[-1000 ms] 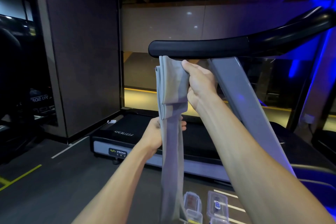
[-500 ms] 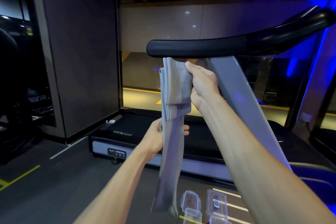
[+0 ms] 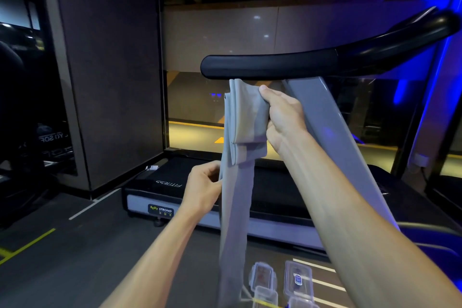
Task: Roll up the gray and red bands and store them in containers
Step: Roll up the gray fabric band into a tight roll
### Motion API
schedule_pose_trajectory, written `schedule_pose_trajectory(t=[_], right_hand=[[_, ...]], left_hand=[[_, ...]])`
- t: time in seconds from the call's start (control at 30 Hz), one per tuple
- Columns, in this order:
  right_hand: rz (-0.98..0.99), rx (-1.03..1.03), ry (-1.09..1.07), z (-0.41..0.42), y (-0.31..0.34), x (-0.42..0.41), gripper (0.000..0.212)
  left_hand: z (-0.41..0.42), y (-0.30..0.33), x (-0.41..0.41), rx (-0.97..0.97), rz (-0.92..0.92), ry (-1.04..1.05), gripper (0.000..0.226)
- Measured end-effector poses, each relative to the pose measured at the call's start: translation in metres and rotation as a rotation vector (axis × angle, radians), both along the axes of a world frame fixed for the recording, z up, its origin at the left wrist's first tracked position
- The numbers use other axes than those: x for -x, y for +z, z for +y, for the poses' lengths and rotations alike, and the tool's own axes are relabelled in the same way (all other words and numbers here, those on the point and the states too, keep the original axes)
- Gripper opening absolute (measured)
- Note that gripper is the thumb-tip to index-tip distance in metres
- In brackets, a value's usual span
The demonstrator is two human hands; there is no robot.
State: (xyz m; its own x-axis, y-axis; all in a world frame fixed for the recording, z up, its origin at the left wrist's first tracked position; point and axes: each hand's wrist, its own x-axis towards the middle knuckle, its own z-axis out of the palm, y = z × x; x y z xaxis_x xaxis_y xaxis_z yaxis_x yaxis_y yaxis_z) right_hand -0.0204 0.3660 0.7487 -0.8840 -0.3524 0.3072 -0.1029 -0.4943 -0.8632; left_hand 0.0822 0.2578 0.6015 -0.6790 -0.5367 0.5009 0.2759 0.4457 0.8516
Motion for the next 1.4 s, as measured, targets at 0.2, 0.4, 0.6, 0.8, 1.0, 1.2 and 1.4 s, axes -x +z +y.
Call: schedule_pose_trajectory(t=[0.2, 0.4, 0.6, 0.8, 1.0, 1.2, 1.4], right_hand=[[-0.004, 0.004, 0.007, -0.002, -0.001, 0.001, 0.010], [0.000, -0.001, -0.004, -0.004, 0.002, 0.005, 0.010], [-0.003, -0.004, -0.019, -0.006, 0.002, 0.009, 0.011], [-0.028, 0.032, -0.038, -0.005, 0.002, 0.014, 0.014], [-0.013, 0.007, -0.045, -0.005, 0.000, 0.013, 0.012], [0.004, -0.014, -0.045, -0.005, 0.002, 0.008, 0.013], [0.001, -0.013, -0.048, -0.008, 0.006, 0.005, 0.015]], left_hand=[[0.003, -0.003, -0.002, -0.014, 0.023, -0.050, 0.017], [0.003, -0.009, -0.003, -0.040, 0.040, -0.114, 0.018], [0.000, -0.013, -0.002, -0.038, 0.070, -0.081, 0.018], [-0.001, -0.016, -0.003, -0.120, 0.139, 0.000, 0.023], [-0.003, -0.019, -0.006, -0.012, 0.128, 0.045, 0.022], [0.002, -0.017, -0.011, -0.015, 0.145, 0.021, 0.012], [0.012, -0.014, -0.019, -0.131, 0.166, 0.027, 0.016]])
